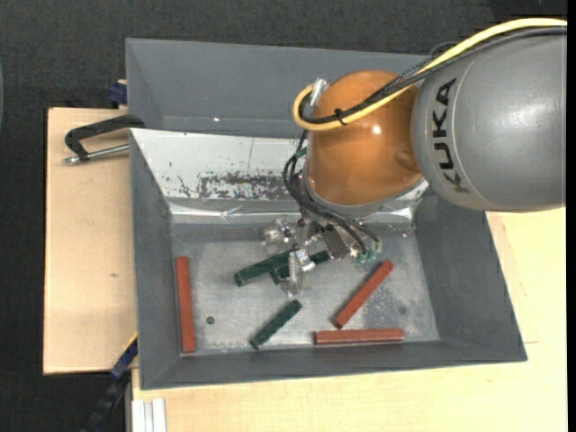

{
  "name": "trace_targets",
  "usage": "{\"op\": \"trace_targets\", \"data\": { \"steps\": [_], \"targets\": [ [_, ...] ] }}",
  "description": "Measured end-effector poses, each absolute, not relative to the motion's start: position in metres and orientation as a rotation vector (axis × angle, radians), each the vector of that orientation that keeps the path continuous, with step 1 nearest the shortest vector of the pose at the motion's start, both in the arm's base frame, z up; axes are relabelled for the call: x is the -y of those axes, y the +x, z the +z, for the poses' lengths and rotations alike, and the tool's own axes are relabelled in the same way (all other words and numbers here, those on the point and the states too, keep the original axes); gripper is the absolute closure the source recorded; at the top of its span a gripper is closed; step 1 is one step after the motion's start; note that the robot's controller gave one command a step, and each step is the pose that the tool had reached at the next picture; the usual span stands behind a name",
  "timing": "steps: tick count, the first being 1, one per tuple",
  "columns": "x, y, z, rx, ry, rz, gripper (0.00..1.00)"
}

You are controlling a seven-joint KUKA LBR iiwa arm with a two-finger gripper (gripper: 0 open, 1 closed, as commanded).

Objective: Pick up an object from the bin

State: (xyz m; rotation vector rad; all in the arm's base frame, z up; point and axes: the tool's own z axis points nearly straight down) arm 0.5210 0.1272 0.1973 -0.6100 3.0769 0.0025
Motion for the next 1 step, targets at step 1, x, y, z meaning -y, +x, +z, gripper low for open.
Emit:
{"op": "trace_targets", "data": {
  "steps": [1],
  "targets": [
    [-0.1285, 0.5211, 0.2431, -3.079, -0.625, 0.002, 1.0]
  ]
}}
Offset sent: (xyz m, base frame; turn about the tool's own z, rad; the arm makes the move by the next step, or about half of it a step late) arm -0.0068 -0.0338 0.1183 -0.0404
